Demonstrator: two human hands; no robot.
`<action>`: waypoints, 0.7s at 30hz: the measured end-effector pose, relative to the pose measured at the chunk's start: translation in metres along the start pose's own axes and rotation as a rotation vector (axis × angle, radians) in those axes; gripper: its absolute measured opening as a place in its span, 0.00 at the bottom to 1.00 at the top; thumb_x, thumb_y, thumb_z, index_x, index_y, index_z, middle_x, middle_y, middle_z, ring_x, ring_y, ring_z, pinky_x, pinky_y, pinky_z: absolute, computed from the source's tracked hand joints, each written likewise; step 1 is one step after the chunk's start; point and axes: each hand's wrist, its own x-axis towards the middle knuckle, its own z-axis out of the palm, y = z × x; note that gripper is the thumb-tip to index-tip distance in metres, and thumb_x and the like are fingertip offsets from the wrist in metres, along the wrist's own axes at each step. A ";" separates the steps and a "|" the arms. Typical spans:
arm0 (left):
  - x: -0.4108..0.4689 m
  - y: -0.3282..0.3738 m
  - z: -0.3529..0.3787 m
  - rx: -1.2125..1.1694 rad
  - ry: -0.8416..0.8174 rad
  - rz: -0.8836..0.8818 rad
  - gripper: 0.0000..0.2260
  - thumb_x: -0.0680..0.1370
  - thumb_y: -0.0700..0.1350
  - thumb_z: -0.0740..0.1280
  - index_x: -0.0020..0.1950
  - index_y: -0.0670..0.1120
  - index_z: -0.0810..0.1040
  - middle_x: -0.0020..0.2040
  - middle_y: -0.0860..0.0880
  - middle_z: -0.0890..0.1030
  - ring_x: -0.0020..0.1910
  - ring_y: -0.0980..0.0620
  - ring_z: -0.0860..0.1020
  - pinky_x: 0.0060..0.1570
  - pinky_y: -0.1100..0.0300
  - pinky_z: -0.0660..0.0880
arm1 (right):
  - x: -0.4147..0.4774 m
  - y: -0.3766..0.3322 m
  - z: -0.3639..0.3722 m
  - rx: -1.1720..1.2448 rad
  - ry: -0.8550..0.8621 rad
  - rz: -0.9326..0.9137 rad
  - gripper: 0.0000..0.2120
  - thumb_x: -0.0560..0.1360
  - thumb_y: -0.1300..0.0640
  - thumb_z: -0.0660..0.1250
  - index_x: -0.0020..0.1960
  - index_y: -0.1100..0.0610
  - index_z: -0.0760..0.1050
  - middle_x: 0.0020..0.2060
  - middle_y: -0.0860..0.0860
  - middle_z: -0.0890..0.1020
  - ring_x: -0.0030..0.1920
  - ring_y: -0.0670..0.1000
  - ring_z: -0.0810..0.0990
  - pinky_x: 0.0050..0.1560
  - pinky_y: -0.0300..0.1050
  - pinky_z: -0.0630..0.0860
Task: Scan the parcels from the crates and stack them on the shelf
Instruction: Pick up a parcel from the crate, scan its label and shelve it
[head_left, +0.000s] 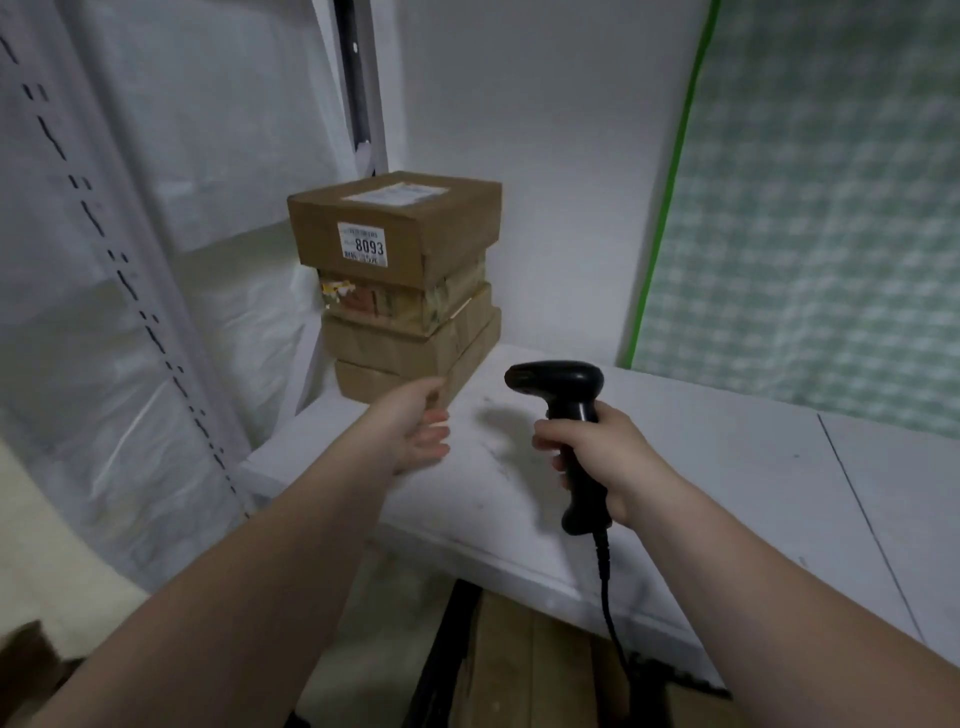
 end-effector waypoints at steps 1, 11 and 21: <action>-0.012 -0.009 0.001 0.063 -0.020 0.015 0.15 0.80 0.50 0.64 0.63 0.42 0.75 0.54 0.42 0.76 0.51 0.44 0.77 0.57 0.46 0.74 | -0.010 0.007 -0.005 -0.004 -0.017 0.020 0.09 0.72 0.63 0.69 0.52 0.60 0.76 0.40 0.57 0.80 0.33 0.52 0.74 0.34 0.45 0.71; -0.116 -0.150 -0.008 0.499 -0.167 -0.016 0.05 0.78 0.43 0.66 0.42 0.47 0.77 0.36 0.49 0.76 0.34 0.53 0.75 0.37 0.62 0.73 | -0.124 0.092 -0.041 -0.038 -0.149 0.207 0.09 0.73 0.60 0.71 0.51 0.61 0.77 0.37 0.56 0.84 0.31 0.49 0.77 0.32 0.42 0.74; -0.123 -0.263 -0.028 0.497 -0.053 -0.260 0.18 0.80 0.45 0.62 0.69 0.40 0.72 0.61 0.40 0.78 0.59 0.40 0.77 0.58 0.49 0.76 | -0.181 0.195 -0.040 -0.021 -0.103 0.444 0.12 0.73 0.57 0.72 0.54 0.56 0.75 0.46 0.54 0.80 0.41 0.52 0.78 0.38 0.42 0.75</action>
